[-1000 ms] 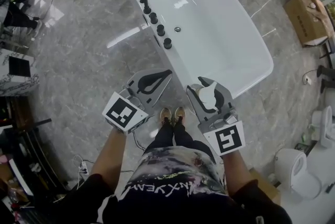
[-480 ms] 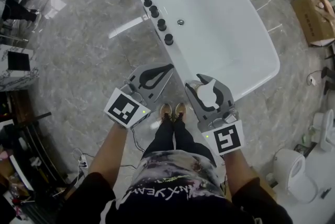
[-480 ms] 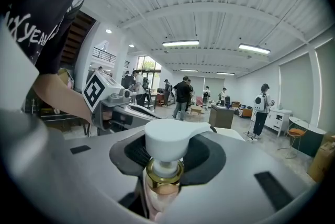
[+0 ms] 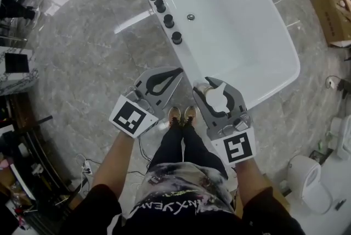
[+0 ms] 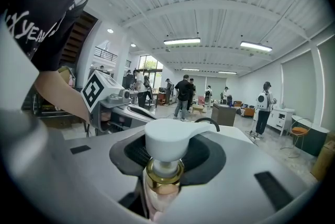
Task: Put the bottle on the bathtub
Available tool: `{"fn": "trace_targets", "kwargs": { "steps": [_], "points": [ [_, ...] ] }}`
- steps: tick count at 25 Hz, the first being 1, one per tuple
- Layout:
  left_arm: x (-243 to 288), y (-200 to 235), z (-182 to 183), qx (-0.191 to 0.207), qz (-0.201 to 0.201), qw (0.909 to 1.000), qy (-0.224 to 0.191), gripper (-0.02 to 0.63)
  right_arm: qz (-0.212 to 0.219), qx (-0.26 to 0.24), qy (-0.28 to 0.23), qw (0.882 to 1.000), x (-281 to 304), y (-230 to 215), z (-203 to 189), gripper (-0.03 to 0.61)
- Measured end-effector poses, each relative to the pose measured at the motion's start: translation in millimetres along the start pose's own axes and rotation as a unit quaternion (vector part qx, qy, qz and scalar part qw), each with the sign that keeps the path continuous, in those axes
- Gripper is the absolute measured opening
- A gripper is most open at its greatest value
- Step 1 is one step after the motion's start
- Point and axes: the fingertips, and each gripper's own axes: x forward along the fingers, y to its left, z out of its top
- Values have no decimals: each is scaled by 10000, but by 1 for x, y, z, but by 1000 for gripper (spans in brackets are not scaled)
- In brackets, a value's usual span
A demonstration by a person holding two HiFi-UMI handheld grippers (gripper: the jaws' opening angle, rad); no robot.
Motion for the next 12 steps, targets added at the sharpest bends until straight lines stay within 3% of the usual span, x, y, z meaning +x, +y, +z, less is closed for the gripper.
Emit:
{"fn": "trace_targets", "kwargs": {
  "steps": [12],
  "points": [
    [24, 15, -68, 1, 19, 10000, 39, 11, 13, 45, -8, 10000, 28, -7, -74, 133]
  ]
}}
